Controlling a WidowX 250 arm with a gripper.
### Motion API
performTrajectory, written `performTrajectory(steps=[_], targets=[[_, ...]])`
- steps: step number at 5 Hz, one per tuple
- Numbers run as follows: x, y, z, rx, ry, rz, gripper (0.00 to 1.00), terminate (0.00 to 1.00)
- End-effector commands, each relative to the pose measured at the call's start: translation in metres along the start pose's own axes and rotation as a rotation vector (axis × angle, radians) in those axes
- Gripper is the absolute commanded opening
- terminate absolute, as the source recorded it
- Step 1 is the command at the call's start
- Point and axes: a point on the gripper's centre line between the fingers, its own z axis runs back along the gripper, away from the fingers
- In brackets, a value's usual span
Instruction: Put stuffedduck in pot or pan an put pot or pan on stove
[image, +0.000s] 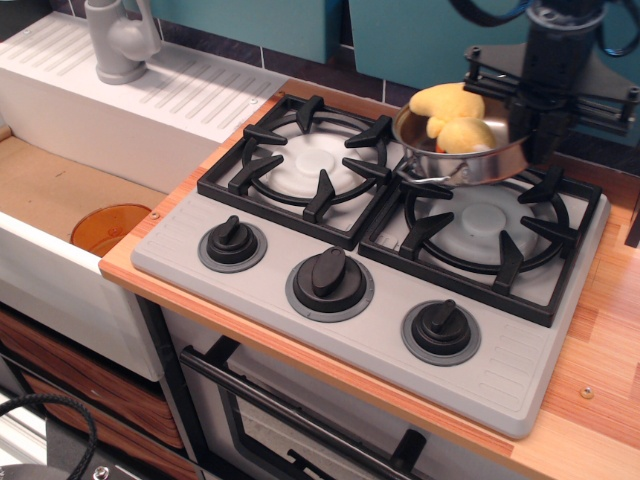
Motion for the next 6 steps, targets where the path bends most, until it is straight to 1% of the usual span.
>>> performTrajectory(steps=[1,2,4,5,6], targets=[[0.013,0.003,-0.003,-0.020,-0.064,-0.001,1.00,0.00],[0.003,-0.001,-0.002,-0.012,-0.065,0.012,1.00,0.00],[-0.011,-0.015,0.008,0.010,-0.055,0.052,1.00,0.00],[-0.012,-0.014,0.026,0.016,-0.036,0.049,1.00,0.00],[-0.009,-0.009,0.052,0.016,-0.004,0.035,1.00,0.00]])
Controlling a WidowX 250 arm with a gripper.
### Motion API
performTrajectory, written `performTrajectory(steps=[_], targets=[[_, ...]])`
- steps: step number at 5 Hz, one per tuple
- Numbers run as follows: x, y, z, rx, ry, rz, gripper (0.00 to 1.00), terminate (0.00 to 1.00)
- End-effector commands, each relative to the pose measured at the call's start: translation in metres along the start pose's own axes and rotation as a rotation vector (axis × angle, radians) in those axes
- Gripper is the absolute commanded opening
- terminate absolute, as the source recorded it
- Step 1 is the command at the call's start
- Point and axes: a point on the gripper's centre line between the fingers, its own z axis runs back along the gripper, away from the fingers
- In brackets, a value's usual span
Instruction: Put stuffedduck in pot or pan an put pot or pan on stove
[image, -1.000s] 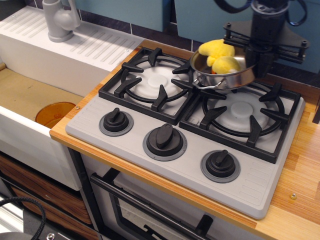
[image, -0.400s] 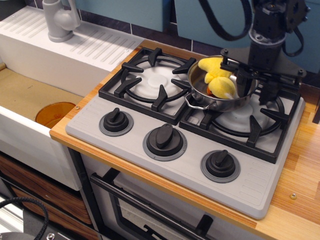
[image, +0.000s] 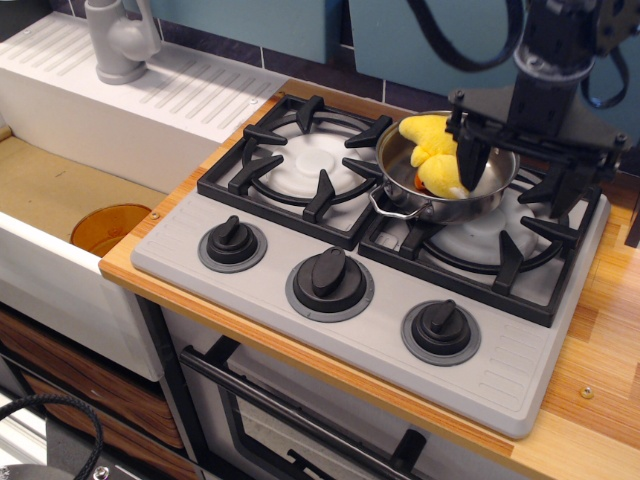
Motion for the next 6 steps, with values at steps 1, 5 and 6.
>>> performTrajectory(steps=[1,5,6], targets=[[0.024,0.004,0.068,-0.018,-0.029,-0.026,1.00,0.00],[0.026,0.099,0.063,-0.106,-0.020,-0.164,1.00,0.00],[0.021,0.104,0.055,-0.096,-0.005,-0.156,1.00,1.00]])
